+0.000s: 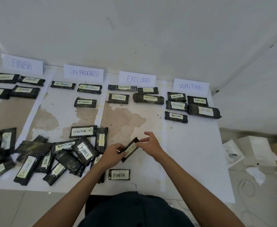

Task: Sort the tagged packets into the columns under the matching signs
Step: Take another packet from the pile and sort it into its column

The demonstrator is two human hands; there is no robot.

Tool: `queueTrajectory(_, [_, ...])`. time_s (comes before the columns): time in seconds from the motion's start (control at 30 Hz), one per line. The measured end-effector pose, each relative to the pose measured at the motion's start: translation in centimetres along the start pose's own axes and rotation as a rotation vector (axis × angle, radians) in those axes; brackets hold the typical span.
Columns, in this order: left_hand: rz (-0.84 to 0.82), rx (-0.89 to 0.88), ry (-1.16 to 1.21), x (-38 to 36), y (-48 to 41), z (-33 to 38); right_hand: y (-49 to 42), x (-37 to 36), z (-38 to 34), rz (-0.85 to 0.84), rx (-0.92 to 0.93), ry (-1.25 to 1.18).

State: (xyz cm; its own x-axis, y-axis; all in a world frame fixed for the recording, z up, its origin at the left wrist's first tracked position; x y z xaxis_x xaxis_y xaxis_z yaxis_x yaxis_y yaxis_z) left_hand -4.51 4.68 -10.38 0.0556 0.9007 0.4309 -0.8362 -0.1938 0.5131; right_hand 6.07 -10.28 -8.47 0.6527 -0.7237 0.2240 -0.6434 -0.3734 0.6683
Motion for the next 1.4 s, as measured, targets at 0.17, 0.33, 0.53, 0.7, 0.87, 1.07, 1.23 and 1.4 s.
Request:
queueTrajectory(0.17, [0.014,0.078,0.31,-0.8,-0.9,1.8,0.3,-0.6,0.6,-0.064,-0.098,-0.296])
queueTrajectory(0.33, [0.021,0.046,0.289,-0.8,-2.0,3.3,-0.4,0.3,0.0,0.059,-0.022,-0.305])
queueTrajectory(0.53, [0.089,-0.027,0.164,-0.4,-3.9,5.1,-1.2,1.3,-2.5,0.187,0.132,-0.007])
queueTrajectory(0.7, [0.038,-0.097,0.025,-0.4,-6.2,5.8,-2.8,2.2,-4.0,0.18,0.186,0.098])
queueTrajectory(0.87, [0.03,-0.203,-0.27,0.5,-9.7,6.1,-6.1,4.5,-5.9,0.185,0.264,0.364])
queueTrajectory(1.07, [0.14,-0.179,-0.619,3.0,-13.9,5.6,-11.7,6.8,-7.7,0.218,0.441,0.964])
queueTrajectory(1.23, [0.125,-0.169,-0.682,4.2,-15.6,4.8,-14.4,6.8,-7.6,0.13,0.467,1.117])
queueTrajectory(1.4, [0.116,-0.23,-0.663,4.9,-15.6,4.4,-15.0,6.6,-6.9,0.136,0.474,1.137])
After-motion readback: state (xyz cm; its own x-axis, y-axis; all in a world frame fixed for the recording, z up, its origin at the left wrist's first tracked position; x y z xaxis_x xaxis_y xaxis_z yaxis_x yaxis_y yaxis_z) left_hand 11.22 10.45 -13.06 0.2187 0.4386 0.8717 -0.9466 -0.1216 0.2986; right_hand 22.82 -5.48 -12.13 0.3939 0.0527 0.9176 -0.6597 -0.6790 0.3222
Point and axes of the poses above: each hand's wrist, its own y-axis away from the middle knuckle, its own x-axis out of the back of the hand, z = x × y, the point moved 2 cm from there along -y, towards the middle knuckle, and after that the axes turned 4 degrees about -z, right-handed, at the moved point
